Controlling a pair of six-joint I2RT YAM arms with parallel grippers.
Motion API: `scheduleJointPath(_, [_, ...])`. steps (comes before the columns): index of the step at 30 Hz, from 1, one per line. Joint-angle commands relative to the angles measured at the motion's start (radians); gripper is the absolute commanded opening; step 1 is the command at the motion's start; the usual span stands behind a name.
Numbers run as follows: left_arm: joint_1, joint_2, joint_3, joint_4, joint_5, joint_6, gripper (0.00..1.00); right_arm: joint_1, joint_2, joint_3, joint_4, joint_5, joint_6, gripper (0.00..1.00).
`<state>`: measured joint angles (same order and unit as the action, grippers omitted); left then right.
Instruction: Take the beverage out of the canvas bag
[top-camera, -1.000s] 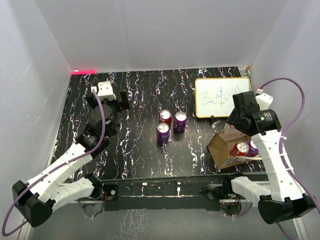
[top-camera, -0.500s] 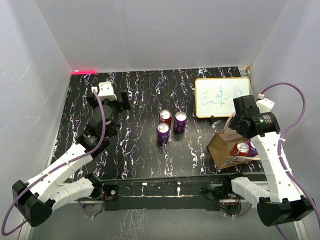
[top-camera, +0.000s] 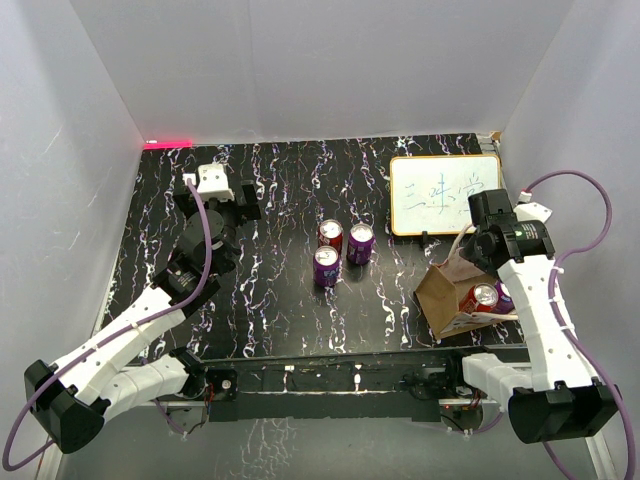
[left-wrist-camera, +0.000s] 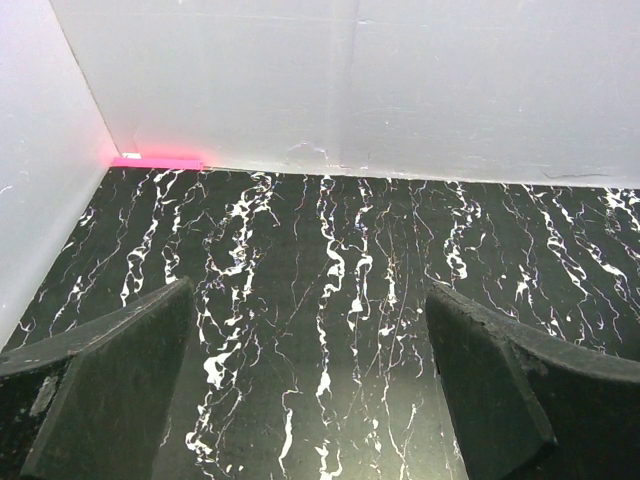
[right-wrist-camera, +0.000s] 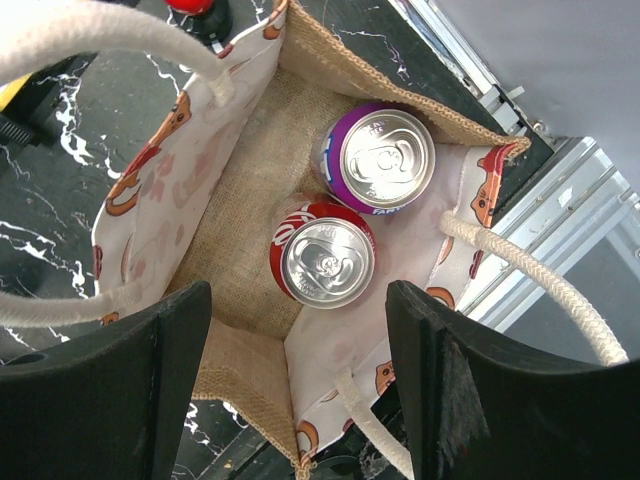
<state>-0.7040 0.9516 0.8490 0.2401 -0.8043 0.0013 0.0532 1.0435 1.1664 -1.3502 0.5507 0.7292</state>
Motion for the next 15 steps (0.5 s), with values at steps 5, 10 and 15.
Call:
scheduleJointPath(5, [-0.019,-0.03,-0.01,0.046,-0.021,0.015,0.97,-0.048,-0.027,-0.07,0.066,-0.017,0.098,0.72])
scheduleJointPath(10, [-0.029,-0.036,-0.012,0.053,-0.024,0.022,0.97,-0.095,0.01,-0.125,0.107,-0.075,0.11,0.72])
scheduleJointPath(15, [-0.045,-0.037,-0.02,0.069,-0.031,0.034,0.97,-0.142,0.021,-0.147,0.117,-0.072,0.147,0.72])
